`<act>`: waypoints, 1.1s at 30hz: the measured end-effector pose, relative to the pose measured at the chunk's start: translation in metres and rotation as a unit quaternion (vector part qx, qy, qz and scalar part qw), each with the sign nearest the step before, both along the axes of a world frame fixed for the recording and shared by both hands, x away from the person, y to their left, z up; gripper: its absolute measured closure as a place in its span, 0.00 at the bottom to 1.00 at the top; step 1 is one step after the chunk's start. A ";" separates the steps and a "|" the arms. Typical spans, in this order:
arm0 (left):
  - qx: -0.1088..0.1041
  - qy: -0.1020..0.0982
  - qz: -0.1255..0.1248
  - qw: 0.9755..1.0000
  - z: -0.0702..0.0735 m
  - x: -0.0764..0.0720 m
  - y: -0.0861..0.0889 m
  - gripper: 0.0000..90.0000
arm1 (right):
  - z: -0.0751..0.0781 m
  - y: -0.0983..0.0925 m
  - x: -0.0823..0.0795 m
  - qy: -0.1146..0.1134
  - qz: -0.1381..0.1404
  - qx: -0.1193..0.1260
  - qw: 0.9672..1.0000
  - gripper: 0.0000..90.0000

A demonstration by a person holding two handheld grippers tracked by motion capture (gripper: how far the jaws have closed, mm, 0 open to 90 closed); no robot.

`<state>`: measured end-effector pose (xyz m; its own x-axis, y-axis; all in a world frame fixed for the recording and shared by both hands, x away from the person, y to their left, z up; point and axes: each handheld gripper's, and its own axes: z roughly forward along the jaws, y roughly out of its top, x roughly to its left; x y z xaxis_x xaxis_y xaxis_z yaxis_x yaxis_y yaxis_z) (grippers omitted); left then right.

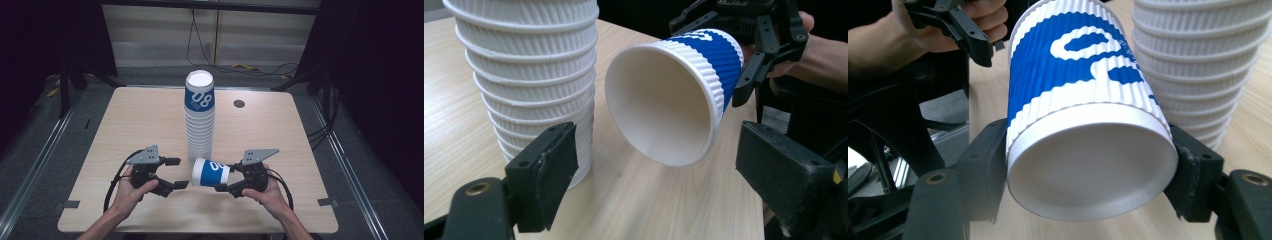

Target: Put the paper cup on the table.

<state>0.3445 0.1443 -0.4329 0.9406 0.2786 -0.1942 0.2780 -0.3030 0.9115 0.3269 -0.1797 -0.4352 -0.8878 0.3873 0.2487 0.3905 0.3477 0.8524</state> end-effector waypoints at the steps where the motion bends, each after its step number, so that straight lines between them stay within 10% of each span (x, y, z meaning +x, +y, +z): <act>1: -0.001 -0.002 -0.002 1.000 0.000 0.000 0.000 0.19 | 0.000 0.001 0.000 -0.003 0.002 0.002 1.000 0.33; 10: -0.014 -0.004 -0.012 1.000 0.001 -0.002 -0.001 0.17 | -0.003 0.004 -0.004 -0.040 0.005 0.025 0.999 0.32; 33: -0.055 0.021 -0.024 0.998 -0.003 -0.002 -0.011 0.09 | -0.005 0.012 -0.007 -0.031 0.038 0.082 0.995 0.33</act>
